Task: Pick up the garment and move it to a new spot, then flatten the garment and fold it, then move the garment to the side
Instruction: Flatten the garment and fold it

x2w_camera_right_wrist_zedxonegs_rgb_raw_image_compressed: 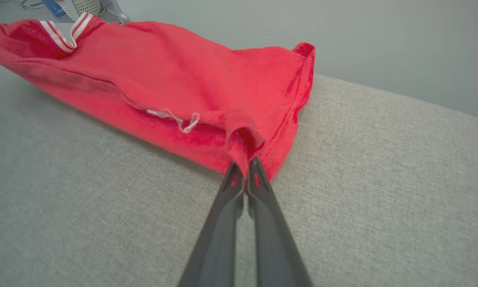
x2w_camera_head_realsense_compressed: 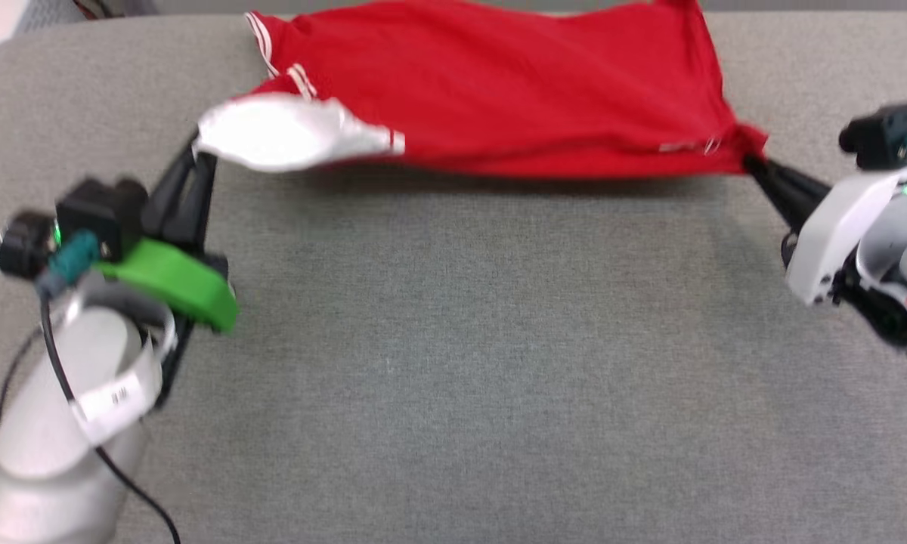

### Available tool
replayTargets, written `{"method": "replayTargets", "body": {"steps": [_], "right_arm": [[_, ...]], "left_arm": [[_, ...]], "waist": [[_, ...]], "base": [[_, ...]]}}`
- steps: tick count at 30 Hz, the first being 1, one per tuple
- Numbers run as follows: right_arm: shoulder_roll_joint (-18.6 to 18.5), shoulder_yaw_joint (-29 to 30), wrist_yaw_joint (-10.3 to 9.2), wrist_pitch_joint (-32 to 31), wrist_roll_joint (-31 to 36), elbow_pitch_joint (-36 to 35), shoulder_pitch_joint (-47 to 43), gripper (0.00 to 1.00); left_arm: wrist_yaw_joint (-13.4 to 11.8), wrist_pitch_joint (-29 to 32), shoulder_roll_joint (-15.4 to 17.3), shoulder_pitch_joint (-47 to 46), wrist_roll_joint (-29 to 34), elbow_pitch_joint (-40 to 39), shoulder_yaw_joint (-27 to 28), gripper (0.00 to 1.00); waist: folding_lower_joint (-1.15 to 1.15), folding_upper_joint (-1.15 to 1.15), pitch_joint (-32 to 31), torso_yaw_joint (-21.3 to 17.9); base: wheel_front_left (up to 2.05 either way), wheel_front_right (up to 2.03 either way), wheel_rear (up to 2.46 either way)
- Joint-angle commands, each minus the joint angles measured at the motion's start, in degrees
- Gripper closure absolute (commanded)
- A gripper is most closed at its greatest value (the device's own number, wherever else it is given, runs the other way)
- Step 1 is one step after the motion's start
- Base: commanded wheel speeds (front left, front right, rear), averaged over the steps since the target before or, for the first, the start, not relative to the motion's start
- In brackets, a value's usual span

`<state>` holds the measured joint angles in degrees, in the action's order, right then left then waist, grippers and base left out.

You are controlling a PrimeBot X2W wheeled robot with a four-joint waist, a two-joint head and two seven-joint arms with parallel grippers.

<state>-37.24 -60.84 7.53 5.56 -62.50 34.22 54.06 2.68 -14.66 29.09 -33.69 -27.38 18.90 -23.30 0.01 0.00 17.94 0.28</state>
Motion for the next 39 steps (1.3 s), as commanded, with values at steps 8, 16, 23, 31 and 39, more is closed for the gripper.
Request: {"method": "replayTargets", "body": {"steps": [8,16,23,31,39], "right_arm": [[-3.7,-4.4,-0.04,3.3,-1.7,-4.3,-10.7,1.0],[-7.1,-4.4,-0.04,6.1,-4.2,-8.4,-20.9,1.0],[-9.9,-2.8,-0.04,7.1,-5.9,-11.9,-30.0,1.0],[-12.8,1.1,-0.04,6.7,-7.3,-16.8,-37.4,1.0],[-12.2,6.8,-0.04,4.7,-5.0,-17.8,-36.2,1.0]], "left_arm": [[-2.0,-0.3,0.2,19.1,-0.8,-5.7,2.6,1.0],[-4.0,0.1,0.7,33.4,-2.8,-10.1,2.5,1.0],[-6.0,1.7,0.6,42.2,-5.2,-14.2,2.1,1.0],[-6.4,2.5,0.6,44.8,-5.6,-15.3,1.0,1.0],[-3.6,3.1,1.9,36.0,-2.3,-13.4,-0.8,1.0]], "waist": [[-0.01,0.0,-8.4,0.3],[-0.01,0.0,-12.0,0.6],[-0.01,0.0,-14.0,1.1],[-0.01,0.0,-13.5,1.5],[-0.01,0.0,-11.4,1.6]], "base": [[0.0,0.0,0.0],[0.0,0.0,0.0],[0.0,0.0,0.0],[0.0,0.0,0.0],[0.0,0.0,0.0]]}}
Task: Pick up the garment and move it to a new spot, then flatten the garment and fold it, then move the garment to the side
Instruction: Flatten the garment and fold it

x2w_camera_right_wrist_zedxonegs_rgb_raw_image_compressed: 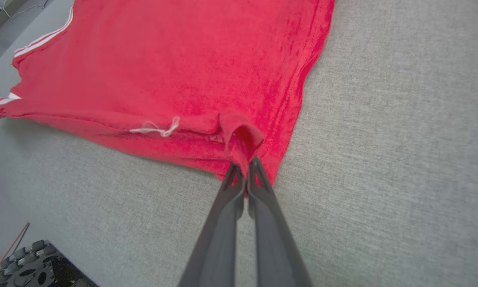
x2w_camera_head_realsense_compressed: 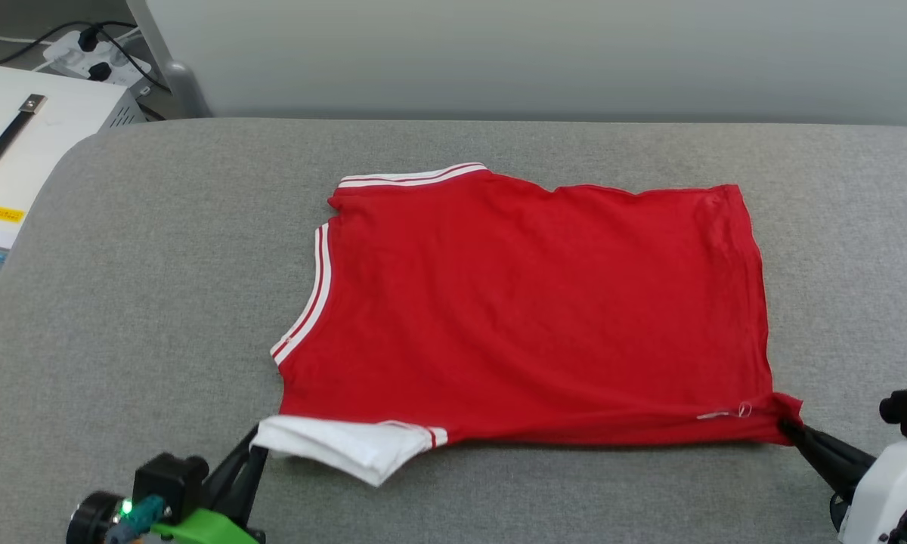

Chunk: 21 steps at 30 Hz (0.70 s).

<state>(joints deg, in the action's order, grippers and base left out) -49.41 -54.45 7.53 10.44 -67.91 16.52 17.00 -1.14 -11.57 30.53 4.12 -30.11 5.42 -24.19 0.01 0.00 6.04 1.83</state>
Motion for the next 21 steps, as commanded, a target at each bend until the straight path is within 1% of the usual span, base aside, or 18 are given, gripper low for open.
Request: {"method": "replayTargets", "body": {"steps": [1,7,11,17,21], "right_arm": [[0.1,1.3,-0.04,-0.6,0.6,-0.4,1.4,1.0],[0.6,5.5,-0.04,-3.7,1.7,-1.5,4.8,1.0],[1.8,7.6,-0.04,-6.2,2.7,-1.8,7.9,1.0],[4.8,8.8,-0.04,-9.8,4.2,0.0,12.7,1.0],[6.5,8.7,-0.04,-11.5,4.8,2.0,15.2,1.0]], "left_arm": [[0.8,0.3,0.6,-3.8,1.0,0.5,-0.2,1.0],[4.0,2.6,1.0,-15.5,3.6,2.9,-1.6,1.0],[6.0,3.9,1.0,-23.8,4.8,6.7,-2.7,1.0],[7.9,3.9,1.0,-33.3,5.0,14.5,-4.5,1.0],[8.4,3.2,0.1,-38.0,4.3,20.8,-6.7,1.0]], "waist": [[-0.01,0.0,0.9,0.0],[-0.01,0.0,3.9,-0.7],[-0.01,0.0,6.8,-1.7],[-0.01,0.0,10.9,-2.7],[-0.01,0.0,13.4,-2.8]], "base": [[0.0,0.0,0.0],[0.0,0.0,0.0],[0.0,0.0,0.0],[0.0,0.0,0.0],[0.0,0.0,0.0]]}}
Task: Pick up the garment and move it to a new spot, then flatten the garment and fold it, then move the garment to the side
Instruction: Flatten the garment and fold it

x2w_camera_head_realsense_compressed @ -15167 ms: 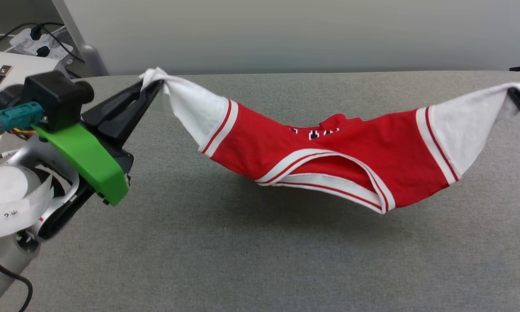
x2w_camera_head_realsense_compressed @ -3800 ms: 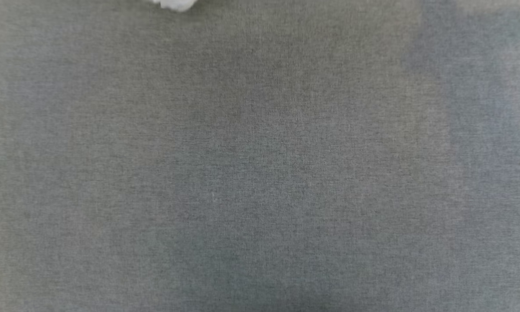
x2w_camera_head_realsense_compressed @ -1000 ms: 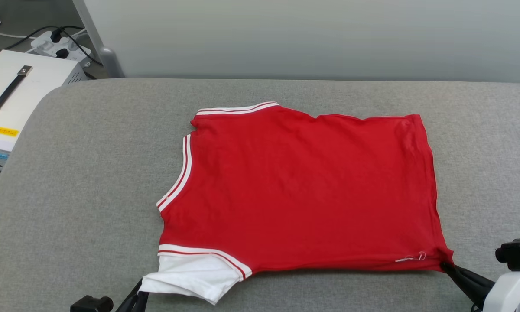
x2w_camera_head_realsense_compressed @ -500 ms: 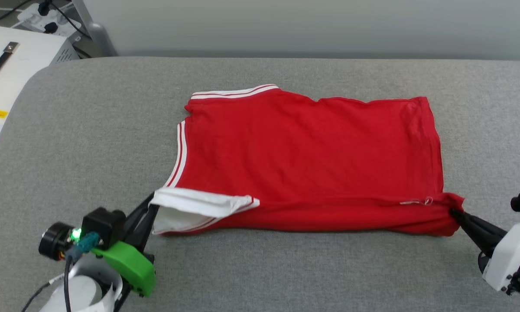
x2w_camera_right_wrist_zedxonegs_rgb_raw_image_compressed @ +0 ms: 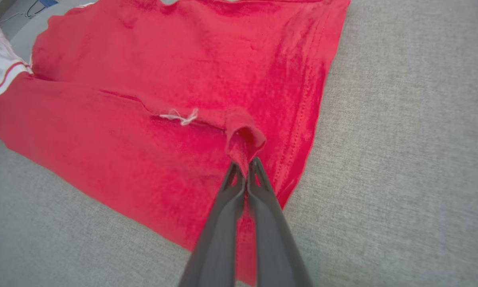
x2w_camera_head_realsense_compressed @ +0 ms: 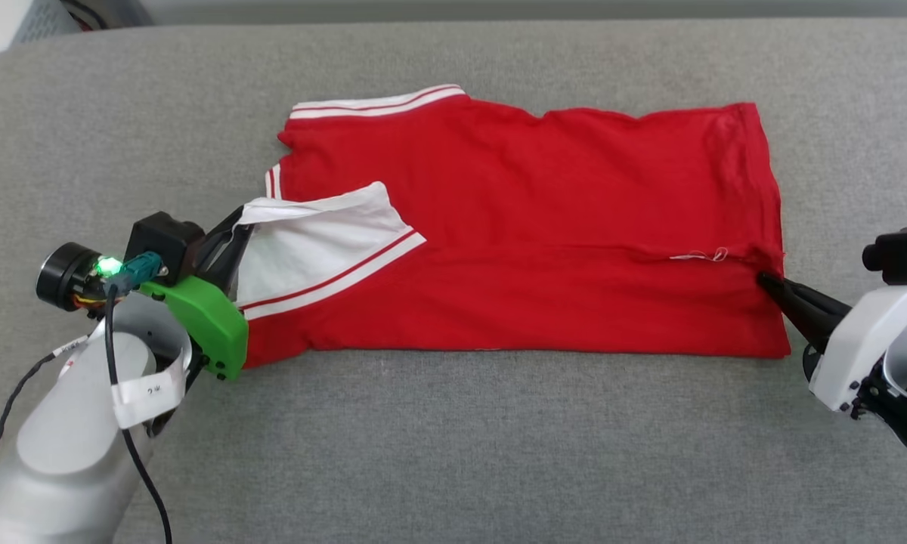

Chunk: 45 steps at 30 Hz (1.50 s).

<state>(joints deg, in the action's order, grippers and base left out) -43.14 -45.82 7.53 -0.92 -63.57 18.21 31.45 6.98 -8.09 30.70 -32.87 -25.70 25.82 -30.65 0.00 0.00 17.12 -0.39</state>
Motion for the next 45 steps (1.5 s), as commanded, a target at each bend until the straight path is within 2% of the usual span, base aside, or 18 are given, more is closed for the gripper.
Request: {"method": "replayTargets", "body": {"steps": [1,8,14,15,16,17,25,28,30,35,41,45], "right_arm": [[0.7,0.0,-0.04,-0.5,0.5,0.8,1.3,1.0],[3.1,-1.7,-0.04,-1.2,1.4,5.0,3.5,1.0],[3.8,-3.3,-0.04,0.2,1.5,5.9,3.8,1.0],[3.8,-3.4,-0.04,0.5,1.3,5.6,3.7,0.97],[3.5,-3.4,-0.04,0.9,1.4,5.4,3.7,0.63],[3.3,-3.4,-0.04,1.3,1.6,5.2,3.8,0.0],[1.2,-2.1,-0.04,4.1,2.3,1.9,2.4,0.0],[0.4,-1.3,-0.04,4.4,2.8,0.5,1.5,0.0],[-0.2,-0.7,-0.04,4.4,3.2,-0.2,0.9,0.0],[-0.3,1.1,-0.04,3.9,4.1,-1.2,-0.3,0.0],[0.5,2.7,-0.04,2.7,5.1,-2.2,-1.5,0.0],[1.3,3.8,-0.04,1.8,5.3,-2.5,-1.9,0.0]], "left_arm": [[0.3,-0.6,-0.2,-1.9,-0.1,1.8,-0.9,1.0],[0.5,-2.6,-2.5,-5.4,-3.7,11.7,-7.9,1.0],[0.5,-4.4,-3.5,-6.7,-7.5,17.0,-13.4,1.0],[0.5,-4.7,-3.6,-6.9,-8.1,17.7,-13.9,1.0],[0.5,-5.0,-3.6,-7.2,-8.7,18.5,-14.2,1.0],[0.5,-5.4,-3.4,-7.7,-8.9,19.1,-14.5,0.0],[0.5,-6.6,-0.5,-11.4,-11.1,17.6,-15.7,0.0],[0.5,-3.0,1.3,-13.0,-13.5,15.3,-18.0,0.0],[0.5,1.2,2.8,-14.3,-16.1,13.1,-19.8,0.0],[0.5,16.4,6.3,-17.7,-25.3,7.1,-24.0,0.0],[0.5,34.9,8.7,-19.8,-37.0,2.3,-27.9,0.0],[0.5,41.8,9.9,-20.2,-40.5,2.3,-29.9,0.0]], "waist": [[0.0,0.0,2.8,-0.7],[0.0,0.0,5.1,-0.6],[0.0,0.0,4.8,-0.5],[0.0,0.0,4.5,-0.5],[0.0,0.0,4.1,-0.4],[0.0,0.0,3.6,-0.4],[0.0,0.0,-0.5,0.6],[0.0,0.0,-1.9,1.1],[0.0,0.0,-2.5,1.4],[0.0,0.0,-3.6,1.7],[0.0,0.0,-3.8,1.3],[0.0,0.0,-3.2,0.4]], "base": [[0.0,0.0,0.0],[0.0,0.0,0.0],[0.0,0.0,0.0],[0.0,0.0,0.0],[0.0,0.0,0.0],[0.0,0.0,0.0],[0.0,0.0,0.0],[0.0,0.0,0.0],[0.0,0.0,0.0],[0.0,0.0,0.0],[0.0,0.0,0.0],[0.0,0.0,0.0]]}}
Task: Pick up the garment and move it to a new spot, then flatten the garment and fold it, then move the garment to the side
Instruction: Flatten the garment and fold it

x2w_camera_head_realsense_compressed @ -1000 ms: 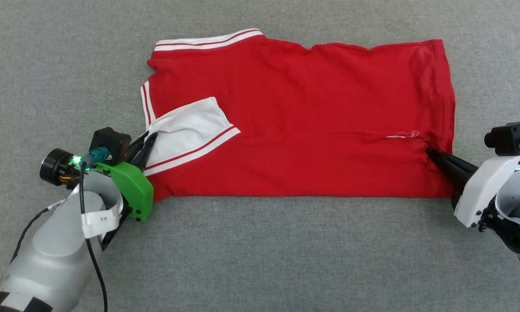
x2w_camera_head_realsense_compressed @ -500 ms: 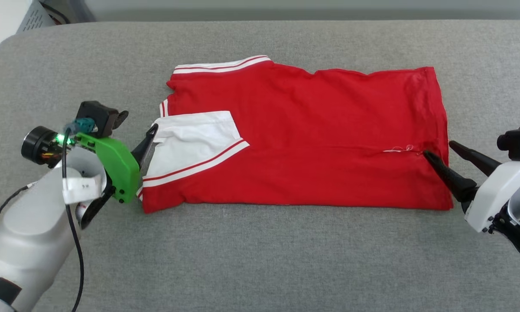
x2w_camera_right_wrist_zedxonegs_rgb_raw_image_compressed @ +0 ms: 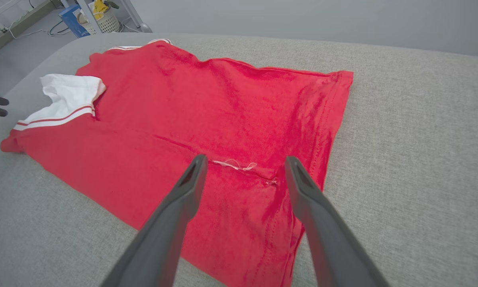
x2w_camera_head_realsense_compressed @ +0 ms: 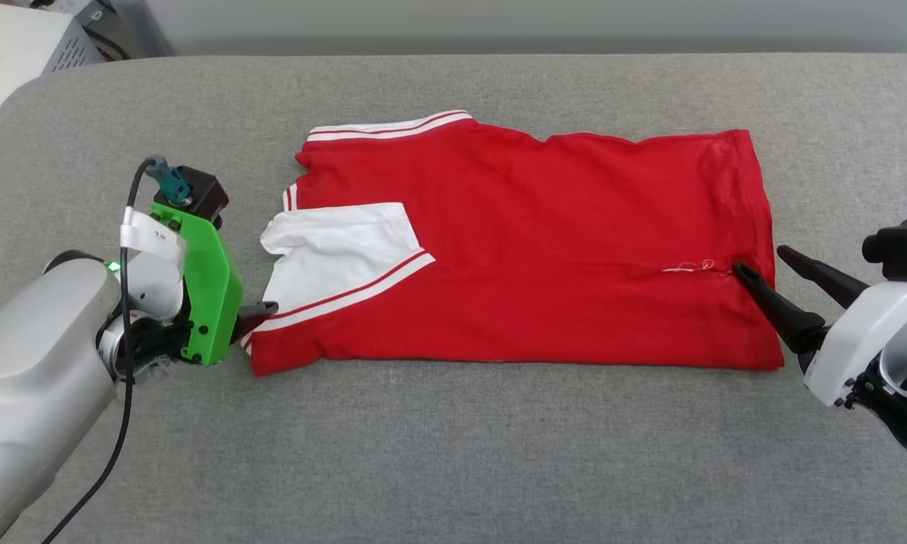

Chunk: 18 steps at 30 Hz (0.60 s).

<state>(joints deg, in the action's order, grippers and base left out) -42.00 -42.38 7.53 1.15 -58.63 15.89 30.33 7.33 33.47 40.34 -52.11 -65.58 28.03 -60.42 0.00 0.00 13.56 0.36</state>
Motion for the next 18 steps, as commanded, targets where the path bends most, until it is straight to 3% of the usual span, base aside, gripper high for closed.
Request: {"method": "replayTargets", "body": {"steps": [1,15,16,17,18], "right_arm": [[0.4,0.5,-0.04,-0.4,0.4,-0.2,-0.8,0.0],[2.5,2.3,-0.04,-2.2,1.2,-0.6,0.4,0.0],[2.5,2.4,-0.04,-2.2,1.3,-0.7,0.5,0.0],[2.4,2.6,-0.04,-2.4,1.3,-0.8,0.8,0.0],[2.2,2.7,-0.04,-2.5,1.3,-0.9,0.9,0.0]], "left_arm": [[0.2,1.4,0.4,-0.9,-1.2,0.5,-0.5,0.0],[0.2,4.3,-1.6,3.9,-5.6,6.8,-4.5,0.0],[0.2,4.2,-1.8,4.3,-5.8,6.7,-4.7,0.14],[0.2,3.9,-2.0,4.6,-5.9,6.5,-5.1,0.88],[0.2,3.7,-2.1,4.8,-6.2,6.4,-5.2,1.0]], "waist": [[0.0,0.0,0.6,-0.6],[0.0,0.0,3.2,-3.5],[0.0,0.0,3.2,-3.6],[0.0,0.0,3.0,-3.7],[0.0,0.0,2.9,-3.6]], "base": [[0.0,0.0,0.0],[0.0,0.0,0.0],[0.0,0.0,0.0],[0.0,0.0,0.0],[0.0,0.0,0.0]]}}
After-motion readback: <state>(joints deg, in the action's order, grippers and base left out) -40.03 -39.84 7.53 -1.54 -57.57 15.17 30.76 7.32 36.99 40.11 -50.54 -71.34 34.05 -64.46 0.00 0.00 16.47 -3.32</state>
